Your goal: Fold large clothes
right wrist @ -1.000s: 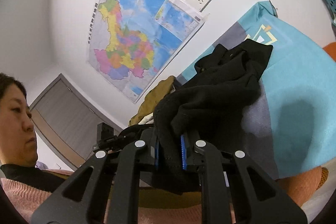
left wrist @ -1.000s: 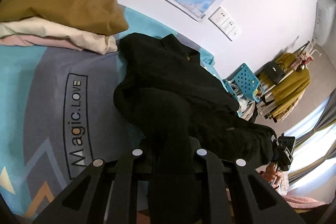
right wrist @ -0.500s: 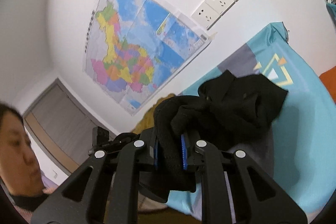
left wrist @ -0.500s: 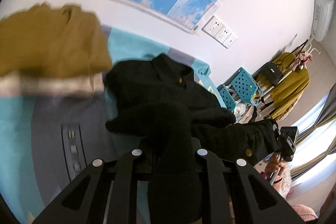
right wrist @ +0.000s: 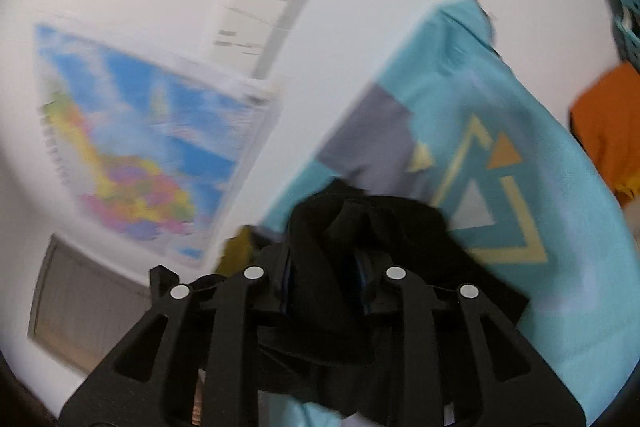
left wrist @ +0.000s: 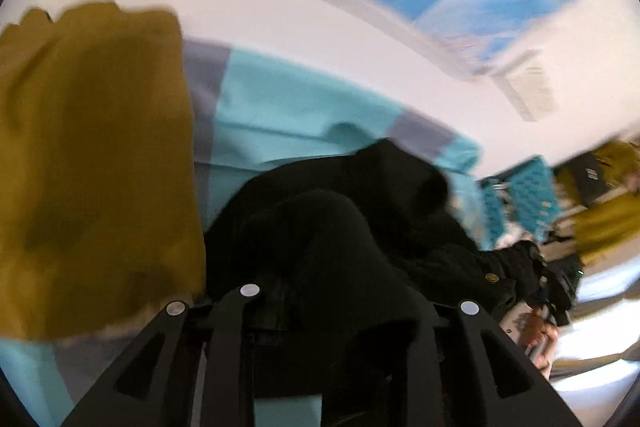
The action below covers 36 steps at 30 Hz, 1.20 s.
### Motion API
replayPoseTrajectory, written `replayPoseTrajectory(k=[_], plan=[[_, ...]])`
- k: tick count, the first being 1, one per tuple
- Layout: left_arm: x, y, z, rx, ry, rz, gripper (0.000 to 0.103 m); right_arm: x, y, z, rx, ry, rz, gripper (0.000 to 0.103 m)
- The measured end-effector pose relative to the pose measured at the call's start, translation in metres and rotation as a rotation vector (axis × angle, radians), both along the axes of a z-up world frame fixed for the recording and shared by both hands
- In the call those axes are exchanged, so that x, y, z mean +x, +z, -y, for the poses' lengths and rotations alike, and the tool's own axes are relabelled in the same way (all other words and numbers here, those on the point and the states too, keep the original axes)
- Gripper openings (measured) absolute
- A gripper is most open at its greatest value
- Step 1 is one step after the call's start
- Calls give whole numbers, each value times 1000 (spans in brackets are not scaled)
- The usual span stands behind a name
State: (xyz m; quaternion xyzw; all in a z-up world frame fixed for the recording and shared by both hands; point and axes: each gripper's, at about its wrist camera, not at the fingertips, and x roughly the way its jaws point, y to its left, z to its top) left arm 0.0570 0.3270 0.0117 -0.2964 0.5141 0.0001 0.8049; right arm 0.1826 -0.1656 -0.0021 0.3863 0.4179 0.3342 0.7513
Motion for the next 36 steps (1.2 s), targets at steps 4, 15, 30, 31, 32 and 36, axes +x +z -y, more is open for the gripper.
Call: replayPoseTrajectory(k=[4,15,30,31,32,36], plan=[[37,-32,-6,-10,-3,-88,24,25,-20,-4,44,-35,-96,45],[-24,-1,-10,-98,-36,137,61,-32,42,-18,-171,14,205,77],[-65,3,115,311,-387,277,76,-60,0,-192,-819,371,485,21],[-63,-3,122,337,-402,259,76,-58,-1,-194,-818,377,484,2],[-56,-10,127,351,-409,237,75,-58,2,-191,-825,351,496,1],[-29,-29,137,384,-395,174,18,-62,45,-155,-737,182,585,0]])
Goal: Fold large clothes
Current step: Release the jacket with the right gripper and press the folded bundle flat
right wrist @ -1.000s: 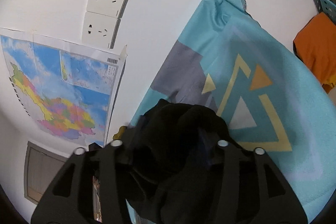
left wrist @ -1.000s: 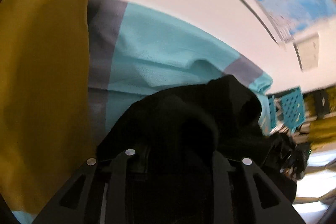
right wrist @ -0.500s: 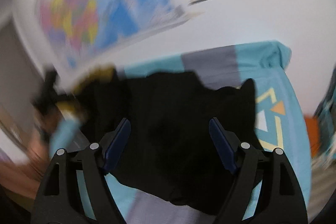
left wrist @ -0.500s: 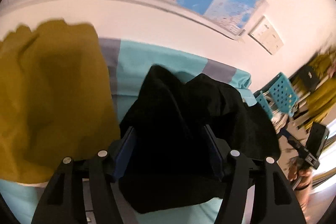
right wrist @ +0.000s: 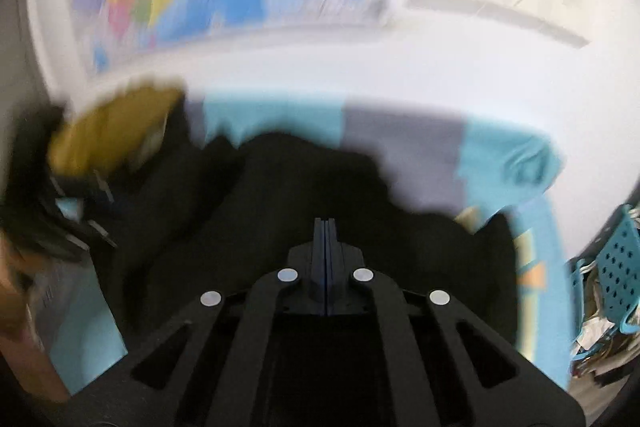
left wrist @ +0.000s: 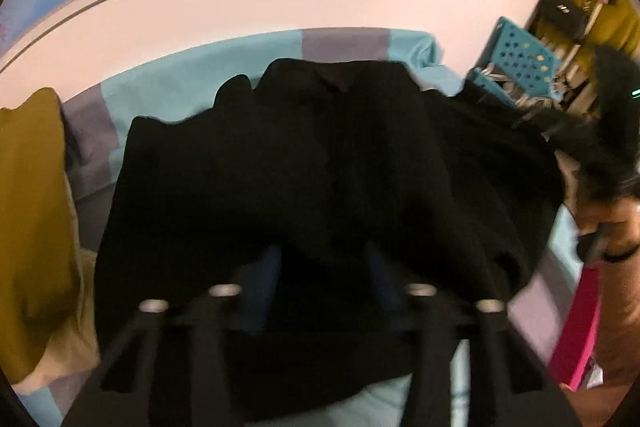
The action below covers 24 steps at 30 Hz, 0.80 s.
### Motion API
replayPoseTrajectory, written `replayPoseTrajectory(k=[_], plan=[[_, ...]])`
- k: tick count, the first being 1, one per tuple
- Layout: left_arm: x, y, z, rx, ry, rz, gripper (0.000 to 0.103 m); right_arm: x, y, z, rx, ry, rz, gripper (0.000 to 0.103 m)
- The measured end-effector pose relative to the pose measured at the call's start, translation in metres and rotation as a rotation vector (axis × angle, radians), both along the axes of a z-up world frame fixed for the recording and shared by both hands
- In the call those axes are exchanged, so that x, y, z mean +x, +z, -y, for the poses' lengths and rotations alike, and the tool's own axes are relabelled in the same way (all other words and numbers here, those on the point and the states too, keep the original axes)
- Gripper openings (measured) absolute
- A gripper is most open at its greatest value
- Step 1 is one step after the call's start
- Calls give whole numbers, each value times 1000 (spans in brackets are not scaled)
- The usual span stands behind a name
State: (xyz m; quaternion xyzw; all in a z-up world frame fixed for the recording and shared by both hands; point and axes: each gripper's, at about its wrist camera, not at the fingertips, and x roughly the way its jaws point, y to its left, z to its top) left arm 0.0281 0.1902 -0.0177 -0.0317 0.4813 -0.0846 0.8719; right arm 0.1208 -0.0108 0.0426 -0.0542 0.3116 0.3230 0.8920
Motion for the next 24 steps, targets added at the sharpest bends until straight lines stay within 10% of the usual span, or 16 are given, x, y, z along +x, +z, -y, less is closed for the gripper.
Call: replayPoseTrajectory(k=[5,6,8,9,13,17,21,24], plan=[[26,2,-14,-60,79,-5,8,20,16,23,158,-3,-91,4],[26,2,-16,-74,87,-13,10,20,9,17,139,27,-121,14],[20,1,-20,-135,78,-26,28,13,-8,-4,52,75,-153,70],[14,3,-19,-139,64,-8,40,10,-15,-14,7,81,-150,77],[-5,11,-17,-196,13,63,62,8,-46,-49,-146,100,-176,63],[-11,17,1,-211,-78,111,78,4,-59,-56,-214,132,-159,1],[5,0,25,-84,-76,60,41,0,-20,-25,-83,37,-43,0],[21,3,25,-128,-62,64,12,8,14,5,58,-26,18,0]])
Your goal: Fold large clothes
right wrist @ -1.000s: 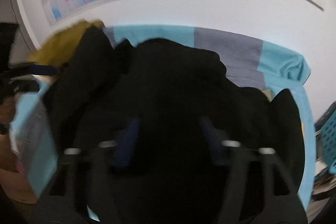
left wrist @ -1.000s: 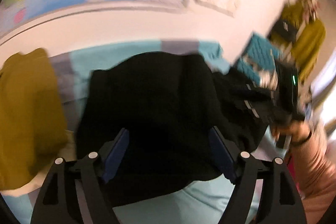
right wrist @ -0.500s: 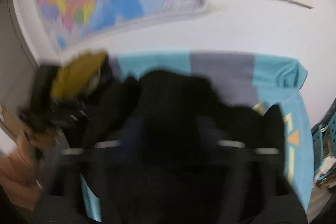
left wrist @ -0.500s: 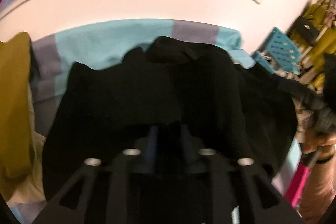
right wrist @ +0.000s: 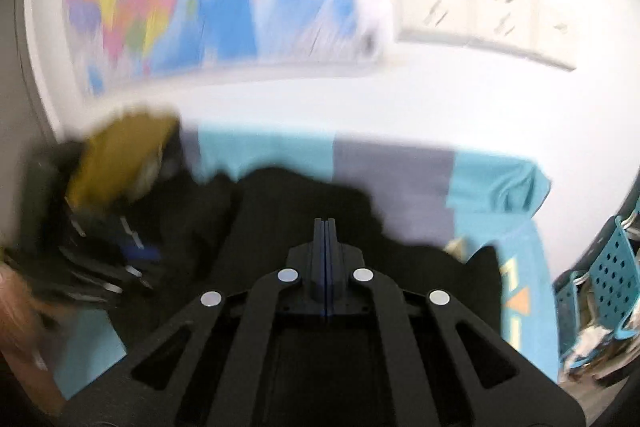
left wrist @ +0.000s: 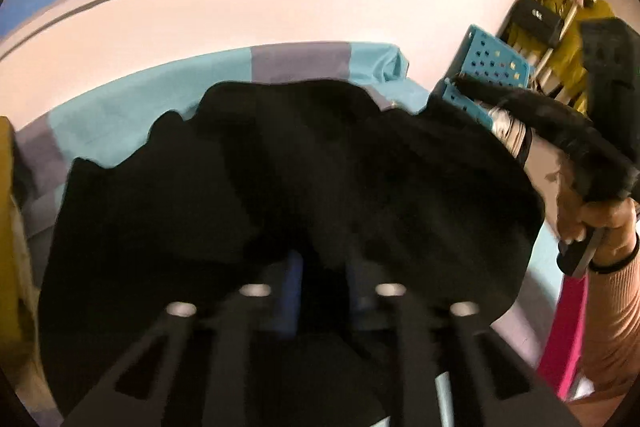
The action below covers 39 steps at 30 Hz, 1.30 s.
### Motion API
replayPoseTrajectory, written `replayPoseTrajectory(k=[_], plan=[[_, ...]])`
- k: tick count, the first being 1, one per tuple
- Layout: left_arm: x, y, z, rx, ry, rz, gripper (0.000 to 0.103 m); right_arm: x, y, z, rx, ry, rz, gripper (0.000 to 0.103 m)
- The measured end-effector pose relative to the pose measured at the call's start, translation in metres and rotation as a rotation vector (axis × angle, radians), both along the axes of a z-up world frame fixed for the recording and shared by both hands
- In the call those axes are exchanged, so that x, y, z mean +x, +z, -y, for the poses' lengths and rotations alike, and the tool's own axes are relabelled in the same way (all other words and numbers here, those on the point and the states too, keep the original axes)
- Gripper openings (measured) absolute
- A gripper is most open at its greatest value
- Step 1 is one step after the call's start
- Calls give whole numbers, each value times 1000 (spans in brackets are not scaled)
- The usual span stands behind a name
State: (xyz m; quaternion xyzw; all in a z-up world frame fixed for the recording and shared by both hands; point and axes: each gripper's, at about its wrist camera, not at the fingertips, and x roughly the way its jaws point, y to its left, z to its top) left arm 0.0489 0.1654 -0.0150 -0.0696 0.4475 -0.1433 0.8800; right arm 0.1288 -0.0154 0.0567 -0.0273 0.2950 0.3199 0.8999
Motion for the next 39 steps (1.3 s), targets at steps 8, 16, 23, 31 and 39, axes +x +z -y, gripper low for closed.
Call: replayPoseTrajectory(k=[8,16,23,31,39], plan=[[14,-4,-3,-24,15,47,11,5,-52,-38,-146,86,-174,69],[3,-2,-6,-32,7,96,12,22,-92,-69,-311,116,-236,2],[-11,22,-15,-37,5,210,12,7,-20,4,-18,-38,-51,2],[46,-30,2,150,62,-32,26,41,-61,-23,-223,-67,-136,3],[1,4,-33,128,156,93,58,-1,-31,46,5,-84,-91,62]])
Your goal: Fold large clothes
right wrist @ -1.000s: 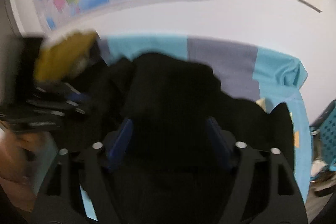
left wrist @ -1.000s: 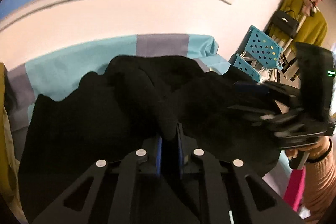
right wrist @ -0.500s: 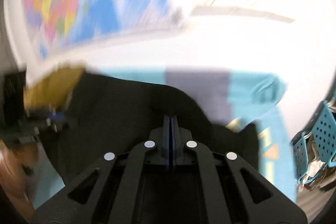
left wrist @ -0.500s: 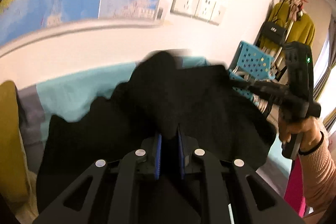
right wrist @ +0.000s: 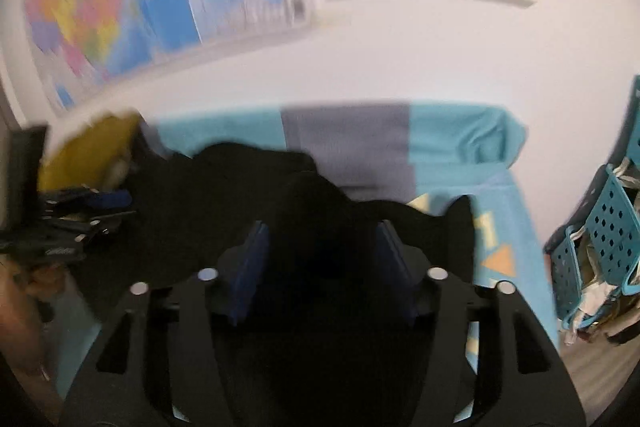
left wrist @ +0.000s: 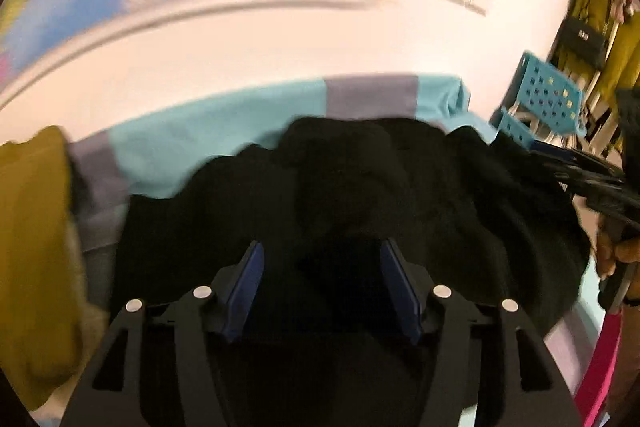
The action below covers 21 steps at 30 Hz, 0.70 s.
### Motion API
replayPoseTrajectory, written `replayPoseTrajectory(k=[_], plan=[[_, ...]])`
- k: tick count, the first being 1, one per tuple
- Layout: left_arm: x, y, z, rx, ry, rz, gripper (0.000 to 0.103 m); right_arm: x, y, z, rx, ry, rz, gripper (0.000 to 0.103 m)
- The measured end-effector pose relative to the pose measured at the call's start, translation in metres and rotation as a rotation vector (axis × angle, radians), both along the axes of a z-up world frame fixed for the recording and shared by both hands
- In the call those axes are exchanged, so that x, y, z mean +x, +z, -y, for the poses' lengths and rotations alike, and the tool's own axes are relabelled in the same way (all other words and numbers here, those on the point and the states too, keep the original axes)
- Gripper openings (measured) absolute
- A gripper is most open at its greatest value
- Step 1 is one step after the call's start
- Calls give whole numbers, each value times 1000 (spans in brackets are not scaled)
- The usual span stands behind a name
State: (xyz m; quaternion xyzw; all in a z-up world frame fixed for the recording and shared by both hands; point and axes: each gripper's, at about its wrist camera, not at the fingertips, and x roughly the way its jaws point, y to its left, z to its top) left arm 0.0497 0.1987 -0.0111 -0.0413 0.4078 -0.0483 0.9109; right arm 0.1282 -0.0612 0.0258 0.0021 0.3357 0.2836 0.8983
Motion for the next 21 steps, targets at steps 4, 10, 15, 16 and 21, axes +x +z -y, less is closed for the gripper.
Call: replayPoseTrajectory(k=[4,10,15,16,21], plan=[[-54,13,-27,34,31,88,60,-44,-2,56,88,-1,-6,79],[-109,-21,-19,79,-24,72,75,-85,-62,89,84,0,-102,87],[-107,-41,1,199,-1,84,78,-80,-77,59,25,78,-99,39],[-106,-42,1,204,7,78,70,-81,-76,59,22,79,-95,22],[-105,-34,4,267,18,54,27,-97,-17,85,44,34,44,8]])
